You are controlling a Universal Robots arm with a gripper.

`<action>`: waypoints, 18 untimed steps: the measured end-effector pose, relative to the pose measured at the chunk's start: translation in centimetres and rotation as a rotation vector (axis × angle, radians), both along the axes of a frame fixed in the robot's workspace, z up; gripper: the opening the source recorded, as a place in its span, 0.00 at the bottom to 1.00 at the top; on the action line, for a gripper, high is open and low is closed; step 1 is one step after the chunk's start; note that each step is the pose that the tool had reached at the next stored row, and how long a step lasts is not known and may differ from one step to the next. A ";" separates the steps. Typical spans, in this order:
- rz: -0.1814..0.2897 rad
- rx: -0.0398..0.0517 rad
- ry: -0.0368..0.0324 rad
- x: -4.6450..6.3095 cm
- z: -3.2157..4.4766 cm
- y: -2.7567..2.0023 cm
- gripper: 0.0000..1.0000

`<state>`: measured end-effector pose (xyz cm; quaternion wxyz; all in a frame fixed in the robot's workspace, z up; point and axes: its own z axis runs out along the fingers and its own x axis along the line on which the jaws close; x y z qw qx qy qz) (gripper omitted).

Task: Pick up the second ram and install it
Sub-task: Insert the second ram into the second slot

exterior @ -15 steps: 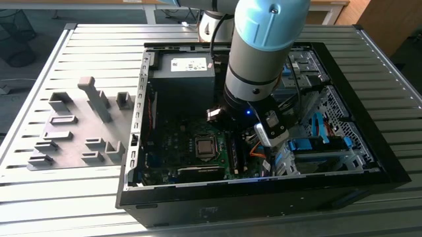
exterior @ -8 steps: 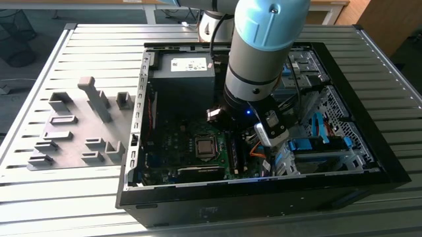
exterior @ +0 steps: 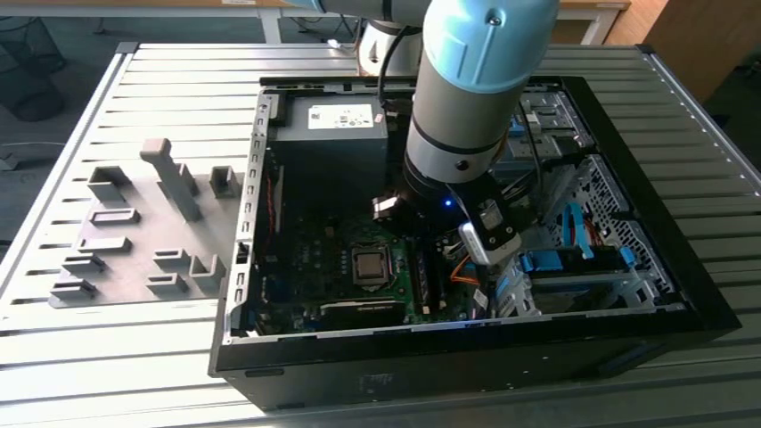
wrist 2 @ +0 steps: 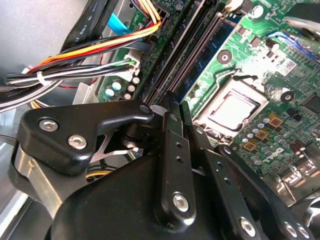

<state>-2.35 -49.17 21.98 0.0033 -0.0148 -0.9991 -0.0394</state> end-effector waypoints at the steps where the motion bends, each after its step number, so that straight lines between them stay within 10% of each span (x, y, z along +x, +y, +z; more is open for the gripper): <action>1: 0.000 0.0001 0.0000 0.0 0.00 0.00 0.14; 18: 0.000 -0.0001 0.0000 0.0 -0.09 0.00 0.14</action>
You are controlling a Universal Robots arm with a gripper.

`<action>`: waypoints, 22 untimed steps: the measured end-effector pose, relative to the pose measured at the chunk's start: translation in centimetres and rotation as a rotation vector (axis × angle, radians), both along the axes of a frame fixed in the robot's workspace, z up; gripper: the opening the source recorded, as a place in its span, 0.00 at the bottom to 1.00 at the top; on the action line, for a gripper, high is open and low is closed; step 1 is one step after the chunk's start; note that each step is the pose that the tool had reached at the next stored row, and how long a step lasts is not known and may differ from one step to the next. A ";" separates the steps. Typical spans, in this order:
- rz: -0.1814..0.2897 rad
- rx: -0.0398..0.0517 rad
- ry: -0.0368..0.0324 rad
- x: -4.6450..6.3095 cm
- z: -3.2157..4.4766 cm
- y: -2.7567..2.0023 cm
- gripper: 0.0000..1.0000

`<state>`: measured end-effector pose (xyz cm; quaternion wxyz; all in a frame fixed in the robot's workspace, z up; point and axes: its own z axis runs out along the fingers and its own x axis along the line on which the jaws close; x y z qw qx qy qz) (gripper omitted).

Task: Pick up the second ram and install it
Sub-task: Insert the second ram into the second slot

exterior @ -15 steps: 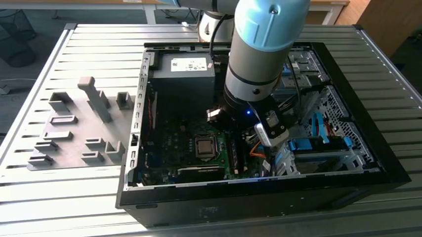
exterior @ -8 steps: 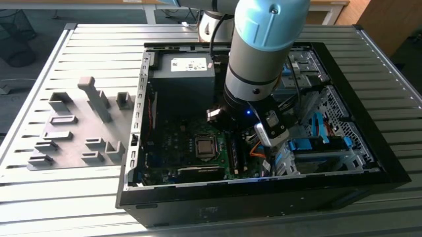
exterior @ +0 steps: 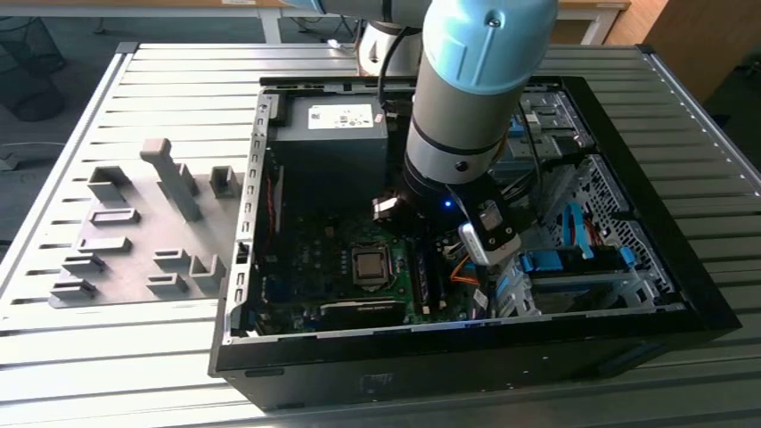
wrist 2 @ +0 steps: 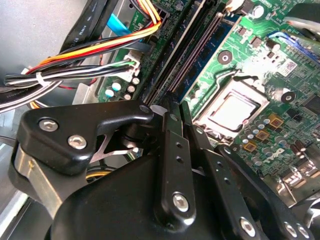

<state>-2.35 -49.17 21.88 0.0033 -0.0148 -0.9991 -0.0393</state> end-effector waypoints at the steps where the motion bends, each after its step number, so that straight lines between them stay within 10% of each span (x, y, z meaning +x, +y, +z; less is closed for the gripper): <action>1: 0.000 -0.0001 0.0000 0.0 0.00 0.00 0.14; 22: 0.003 0.0001 0.0001 0.0 -0.43 -0.02 0.14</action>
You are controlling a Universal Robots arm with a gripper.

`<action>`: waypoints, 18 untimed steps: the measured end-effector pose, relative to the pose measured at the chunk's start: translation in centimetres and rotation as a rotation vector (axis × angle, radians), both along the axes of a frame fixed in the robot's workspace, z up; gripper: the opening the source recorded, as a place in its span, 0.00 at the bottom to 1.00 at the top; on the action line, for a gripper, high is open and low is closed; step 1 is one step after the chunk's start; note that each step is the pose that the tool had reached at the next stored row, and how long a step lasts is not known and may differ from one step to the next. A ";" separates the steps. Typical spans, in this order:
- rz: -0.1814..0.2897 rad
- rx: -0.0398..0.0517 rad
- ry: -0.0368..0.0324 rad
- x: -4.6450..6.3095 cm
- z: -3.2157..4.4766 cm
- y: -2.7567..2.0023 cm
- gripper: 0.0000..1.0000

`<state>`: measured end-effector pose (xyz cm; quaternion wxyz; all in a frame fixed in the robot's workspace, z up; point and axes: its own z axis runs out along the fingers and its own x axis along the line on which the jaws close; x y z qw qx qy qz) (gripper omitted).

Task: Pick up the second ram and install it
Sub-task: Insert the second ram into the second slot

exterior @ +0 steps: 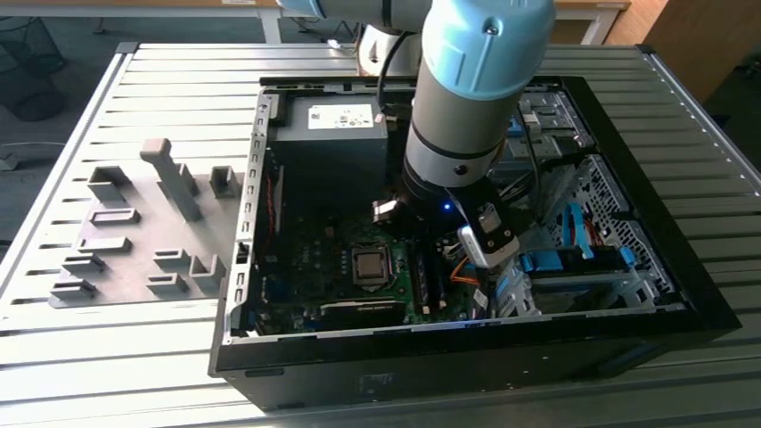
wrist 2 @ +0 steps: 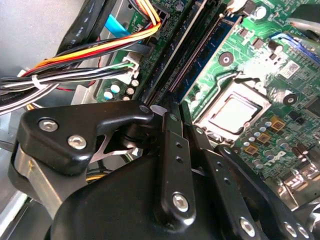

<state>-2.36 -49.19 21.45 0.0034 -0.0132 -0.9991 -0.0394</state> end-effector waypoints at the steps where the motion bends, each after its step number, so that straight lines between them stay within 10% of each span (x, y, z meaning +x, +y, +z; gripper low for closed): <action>1: 0.003 0.0001 0.0000 0.0 0.00 0.00 0.14; 18: 0.010 -0.0001 0.0001 -0.1 -0.33 -0.01 0.14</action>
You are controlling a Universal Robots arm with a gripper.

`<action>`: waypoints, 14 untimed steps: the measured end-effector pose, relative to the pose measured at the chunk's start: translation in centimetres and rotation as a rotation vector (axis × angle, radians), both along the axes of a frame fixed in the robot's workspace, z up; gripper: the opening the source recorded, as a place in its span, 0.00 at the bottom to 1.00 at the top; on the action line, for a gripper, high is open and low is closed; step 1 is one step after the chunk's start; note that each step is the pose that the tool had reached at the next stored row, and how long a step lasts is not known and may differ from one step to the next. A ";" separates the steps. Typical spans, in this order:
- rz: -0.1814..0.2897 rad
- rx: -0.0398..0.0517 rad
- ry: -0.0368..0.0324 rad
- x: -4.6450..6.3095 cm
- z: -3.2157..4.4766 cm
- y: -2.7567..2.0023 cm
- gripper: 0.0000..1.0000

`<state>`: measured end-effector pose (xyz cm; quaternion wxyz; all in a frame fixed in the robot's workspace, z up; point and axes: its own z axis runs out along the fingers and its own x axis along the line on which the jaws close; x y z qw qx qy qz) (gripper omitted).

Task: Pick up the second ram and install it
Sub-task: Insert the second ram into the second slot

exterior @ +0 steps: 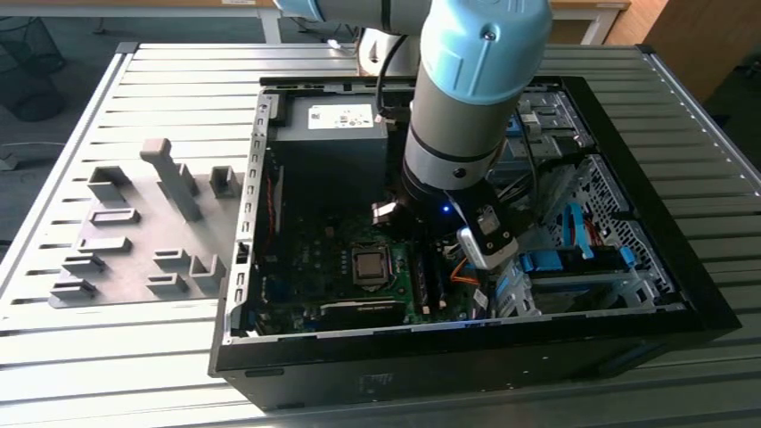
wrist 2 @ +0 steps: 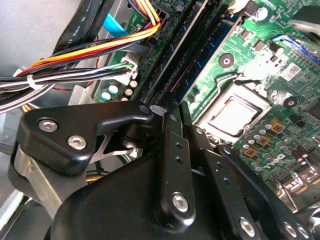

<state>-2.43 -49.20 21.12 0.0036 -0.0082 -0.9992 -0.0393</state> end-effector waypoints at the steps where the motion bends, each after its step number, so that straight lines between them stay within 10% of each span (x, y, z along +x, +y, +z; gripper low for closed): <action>1: 0.000 0.0000 0.0000 0.0 0.00 0.00 0.14; 14: 0.000 0.0001 -0.0001 0.0 0.63 0.00 0.21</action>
